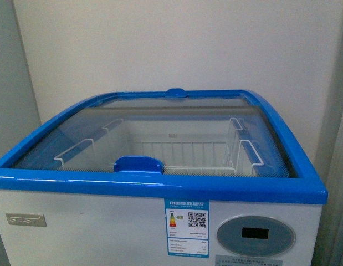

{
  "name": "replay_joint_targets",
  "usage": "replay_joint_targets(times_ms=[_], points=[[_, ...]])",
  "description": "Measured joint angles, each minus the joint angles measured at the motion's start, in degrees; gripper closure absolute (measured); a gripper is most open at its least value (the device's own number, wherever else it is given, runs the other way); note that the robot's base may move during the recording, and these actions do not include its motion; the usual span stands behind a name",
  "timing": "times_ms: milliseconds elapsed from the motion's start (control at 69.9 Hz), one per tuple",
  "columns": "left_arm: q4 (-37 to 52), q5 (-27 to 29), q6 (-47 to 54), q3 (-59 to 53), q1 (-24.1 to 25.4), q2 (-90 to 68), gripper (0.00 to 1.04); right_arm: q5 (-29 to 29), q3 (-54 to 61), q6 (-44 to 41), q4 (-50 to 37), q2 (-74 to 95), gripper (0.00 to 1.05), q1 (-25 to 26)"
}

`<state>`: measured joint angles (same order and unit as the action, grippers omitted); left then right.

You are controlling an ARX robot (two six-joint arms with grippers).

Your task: Put drink in fridge

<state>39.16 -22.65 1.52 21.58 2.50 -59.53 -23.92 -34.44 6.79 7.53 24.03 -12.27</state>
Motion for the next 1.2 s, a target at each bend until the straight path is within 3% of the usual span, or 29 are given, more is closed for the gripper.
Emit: replay_joint_targets(times_ms=[157, 386, 543, 772, 1201], points=[[1.5, -6.3, 13.3, 13.0, -3.3, -14.8, 0.08, 0.0, 0.0, 0.0, 0.0, 0.0, 0.67, 0.0], [-12.7, -16.5, 43.0, 29.1, -8.7, -26.6, 0.08, 0.0, 0.0, 0.0, 0.0, 0.0, 0.67, 0.0], [-18.1, -17.9, 59.3, 34.1, -9.9, -32.9, 0.08, 0.0, 0.0, 0.0, 0.0, 0.0, 0.67, 0.0], [-23.4, -17.8, 70.7, 38.4, -10.8, -38.7, 0.08, 0.0, 0.0, 0.0, 0.0, 0.0, 0.67, 0.0], [-28.7, -15.5, 74.2, 52.2, -12.3, -48.8, 0.08, 0.0, 0.0, 0.0, 0.0, 0.0, 0.67, 0.0]])
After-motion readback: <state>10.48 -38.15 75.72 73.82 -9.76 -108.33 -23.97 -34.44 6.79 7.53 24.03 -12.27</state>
